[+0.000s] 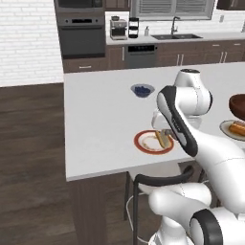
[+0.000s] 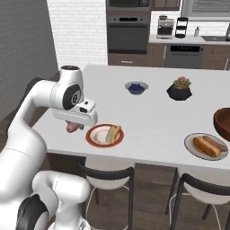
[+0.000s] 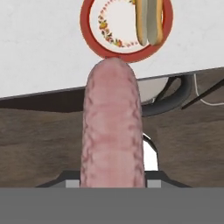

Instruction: Place one bun and one sausage from the bowl on each plate.

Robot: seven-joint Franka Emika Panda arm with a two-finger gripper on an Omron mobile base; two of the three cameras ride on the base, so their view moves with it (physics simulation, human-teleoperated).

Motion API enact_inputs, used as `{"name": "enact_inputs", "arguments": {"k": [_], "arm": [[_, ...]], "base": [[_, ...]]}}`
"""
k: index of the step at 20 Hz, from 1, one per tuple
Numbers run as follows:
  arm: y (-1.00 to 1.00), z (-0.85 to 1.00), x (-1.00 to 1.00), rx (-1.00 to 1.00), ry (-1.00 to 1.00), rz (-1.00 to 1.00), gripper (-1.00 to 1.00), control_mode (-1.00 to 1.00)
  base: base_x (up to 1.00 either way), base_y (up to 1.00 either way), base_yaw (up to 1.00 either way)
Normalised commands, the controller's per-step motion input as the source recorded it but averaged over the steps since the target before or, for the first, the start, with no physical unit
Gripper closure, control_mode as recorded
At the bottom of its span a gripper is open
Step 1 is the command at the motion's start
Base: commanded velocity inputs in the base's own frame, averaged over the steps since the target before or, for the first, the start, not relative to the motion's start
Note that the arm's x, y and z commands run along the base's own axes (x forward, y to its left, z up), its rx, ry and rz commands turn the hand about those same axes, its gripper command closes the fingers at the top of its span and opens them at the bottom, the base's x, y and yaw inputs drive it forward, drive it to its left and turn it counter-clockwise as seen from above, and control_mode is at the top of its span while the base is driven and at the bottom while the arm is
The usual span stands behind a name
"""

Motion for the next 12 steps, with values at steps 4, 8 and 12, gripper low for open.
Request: {"name": "enact_inputs", "arguments": {"k": [4,8,12], "arm": [[0.00,0.00,0.00,0.00,0.00,0.00,1.00,1.00],[0.00,0.00,0.00,0.00,0.00,0.00,1.00,1.00],[-0.02,-0.07,0.45,0.00,0.04,0.00,1.00,-1.00]], "base": [[0.50,-0.24,0.00],[0.46,-0.24,0.00],[0.12,-0.02,0.00]]}}
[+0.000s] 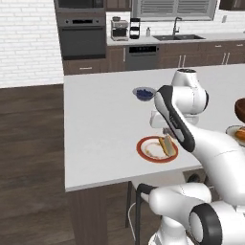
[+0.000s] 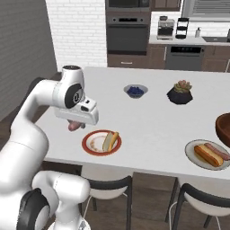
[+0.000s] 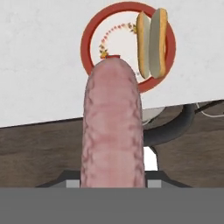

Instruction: Place one bun and one sausage from the bowl on each plate.

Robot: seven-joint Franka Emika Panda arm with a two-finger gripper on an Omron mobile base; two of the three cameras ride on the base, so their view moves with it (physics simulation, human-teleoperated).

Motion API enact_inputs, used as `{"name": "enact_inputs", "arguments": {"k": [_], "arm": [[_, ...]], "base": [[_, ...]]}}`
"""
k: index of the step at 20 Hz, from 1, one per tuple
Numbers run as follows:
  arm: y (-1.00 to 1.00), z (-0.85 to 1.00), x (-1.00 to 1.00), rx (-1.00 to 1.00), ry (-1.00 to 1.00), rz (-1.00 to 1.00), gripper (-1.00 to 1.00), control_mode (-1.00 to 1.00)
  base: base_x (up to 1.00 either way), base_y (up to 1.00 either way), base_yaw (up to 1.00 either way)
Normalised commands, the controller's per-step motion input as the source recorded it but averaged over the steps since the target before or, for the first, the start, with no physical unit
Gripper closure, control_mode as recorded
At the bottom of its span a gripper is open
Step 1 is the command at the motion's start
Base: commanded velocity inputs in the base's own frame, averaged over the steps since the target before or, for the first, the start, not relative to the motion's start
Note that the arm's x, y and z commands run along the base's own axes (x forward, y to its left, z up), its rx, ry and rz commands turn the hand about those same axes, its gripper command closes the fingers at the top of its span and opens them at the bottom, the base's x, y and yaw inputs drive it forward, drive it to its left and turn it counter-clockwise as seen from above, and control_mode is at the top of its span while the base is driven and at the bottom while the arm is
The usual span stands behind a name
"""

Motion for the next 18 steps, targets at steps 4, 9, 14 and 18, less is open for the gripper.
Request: {"name": "enact_inputs", "arguments": {"k": [4,9,14,18], "arm": [[0.00,-0.36,0.90,0.00,0.02,0.00,1.00,-1.00],[0.01,-0.72,0.64,0.00,0.08,0.00,1.00,-1.00],[0.00,-0.74,0.44,0.00,0.02,0.00,1.00,-1.00],[0.01,-0.12,0.22,0.00,0.03,0.00,1.00,-1.00]], "base": [[0.00,0.00,0.00],[0.00,0.00,0.00],[0.00,0.00,0.00],[0.00,0.00,0.00]]}}
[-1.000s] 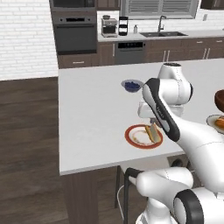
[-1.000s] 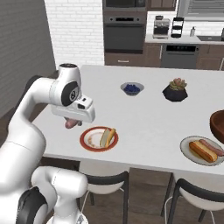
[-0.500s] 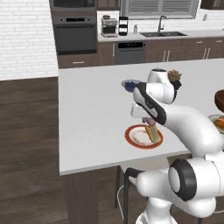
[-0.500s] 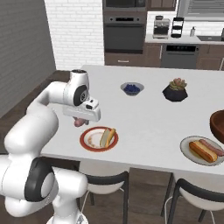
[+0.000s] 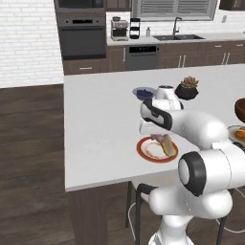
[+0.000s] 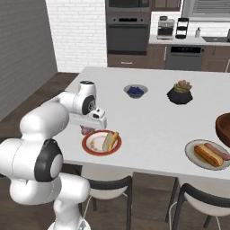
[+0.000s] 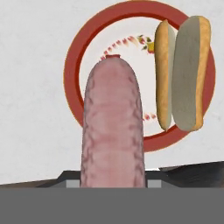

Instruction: Place one bun and one sausage from the bowl on each plate.

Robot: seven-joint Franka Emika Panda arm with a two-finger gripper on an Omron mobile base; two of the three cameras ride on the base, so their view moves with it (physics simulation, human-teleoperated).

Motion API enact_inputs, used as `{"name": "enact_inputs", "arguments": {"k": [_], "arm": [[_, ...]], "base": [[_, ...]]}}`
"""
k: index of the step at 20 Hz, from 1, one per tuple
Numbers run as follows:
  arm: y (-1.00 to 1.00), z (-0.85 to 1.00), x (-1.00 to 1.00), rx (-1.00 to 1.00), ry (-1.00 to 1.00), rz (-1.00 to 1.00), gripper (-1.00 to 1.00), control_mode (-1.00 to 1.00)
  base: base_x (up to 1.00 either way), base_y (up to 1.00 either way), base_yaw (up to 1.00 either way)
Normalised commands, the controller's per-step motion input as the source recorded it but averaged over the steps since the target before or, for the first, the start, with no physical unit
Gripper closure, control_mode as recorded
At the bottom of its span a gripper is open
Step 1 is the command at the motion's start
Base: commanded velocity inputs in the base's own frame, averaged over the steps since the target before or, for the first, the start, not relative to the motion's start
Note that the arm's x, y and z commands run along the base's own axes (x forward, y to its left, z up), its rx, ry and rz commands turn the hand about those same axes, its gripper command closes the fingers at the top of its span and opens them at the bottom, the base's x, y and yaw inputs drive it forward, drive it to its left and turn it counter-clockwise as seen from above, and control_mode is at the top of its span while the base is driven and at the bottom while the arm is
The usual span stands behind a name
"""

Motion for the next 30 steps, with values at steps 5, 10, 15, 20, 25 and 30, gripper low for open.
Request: {"name": "enact_inputs", "arguments": {"k": [5,10,15,20,25,30], "arm": [[0.01,-0.18,0.31,-0.01,0.02,0.00,1.00,-1.00],[0.00,-0.26,0.05,0.00,0.00,0.00,1.00,-1.00],[0.00,-0.46,0.08,0.00,0.00,0.00,1.00,-1.00],[0.00,-0.50,0.18,-0.01,0.00,0.00,1.00,-1.00],[0.02,-0.08,0.47,0.00,0.00,0.00,1.00,-1.00],[0.00,-0.25,0.43,0.00,0.00,0.00,1.00,-1.00]], "base": [[0.00,0.00,0.00],[0.00,0.00,0.00],[0.00,0.00,0.00],[0.00,0.00,0.00],[0.00,0.00,0.00],[0.00,0.00,0.00]]}}
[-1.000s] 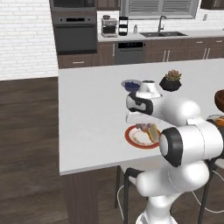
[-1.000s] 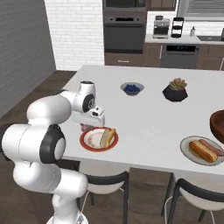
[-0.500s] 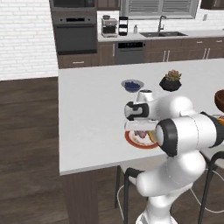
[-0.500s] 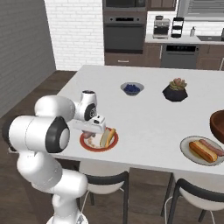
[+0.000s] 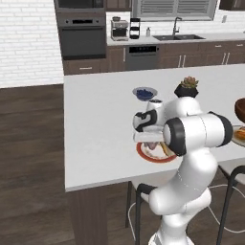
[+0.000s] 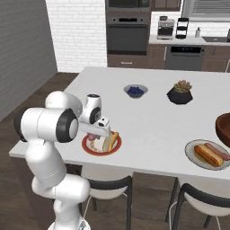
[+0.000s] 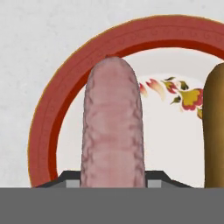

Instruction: Place one bun and one sausage from the bowl on each plate.

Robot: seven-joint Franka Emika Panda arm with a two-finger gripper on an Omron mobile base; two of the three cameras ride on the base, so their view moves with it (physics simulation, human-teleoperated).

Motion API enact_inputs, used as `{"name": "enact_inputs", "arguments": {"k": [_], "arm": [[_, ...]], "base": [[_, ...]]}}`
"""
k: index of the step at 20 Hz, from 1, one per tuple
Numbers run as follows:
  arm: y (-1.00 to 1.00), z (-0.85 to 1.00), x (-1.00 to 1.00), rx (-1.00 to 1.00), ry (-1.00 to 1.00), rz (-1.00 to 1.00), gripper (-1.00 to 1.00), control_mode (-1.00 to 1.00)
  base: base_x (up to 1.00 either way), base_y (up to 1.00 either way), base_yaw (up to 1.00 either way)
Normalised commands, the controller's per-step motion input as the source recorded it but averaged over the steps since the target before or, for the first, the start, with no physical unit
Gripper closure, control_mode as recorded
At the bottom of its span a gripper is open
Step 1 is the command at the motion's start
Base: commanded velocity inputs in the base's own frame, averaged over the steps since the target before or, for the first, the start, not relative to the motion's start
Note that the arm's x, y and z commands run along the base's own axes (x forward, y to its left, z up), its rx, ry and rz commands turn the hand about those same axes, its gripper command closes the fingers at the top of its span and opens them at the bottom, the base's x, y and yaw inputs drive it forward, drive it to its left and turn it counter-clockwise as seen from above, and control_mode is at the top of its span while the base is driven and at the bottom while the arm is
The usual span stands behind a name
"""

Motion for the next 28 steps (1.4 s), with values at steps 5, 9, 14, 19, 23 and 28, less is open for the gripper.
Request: {"name": "enact_inputs", "arguments": {"k": [5,9,14,19,23,28], "arm": [[0.00,-0.54,0.04,-0.01,0.00,0.00,1.00,-1.00],[0.00,-0.09,0.00,0.00,0.00,0.00,-1.00,-1.00],[0.00,0.00,0.00,0.00,0.00,0.00,-1.00,-1.00],[0.00,0.05,-0.30,0.00,-0.02,0.00,-1.00,-1.00],[-0.03,0.55,-0.55,0.00,-0.01,0.00,-1.00,-1.00],[-0.21,0.75,-0.75,0.00,0.00,0.00,-1.00,-1.00]], "base": [[0.00,0.00,0.00],[0.00,0.00,0.00],[0.00,0.00,0.00],[0.00,0.00,0.00],[0.00,0.00,0.00],[0.00,0.00,0.00]]}}
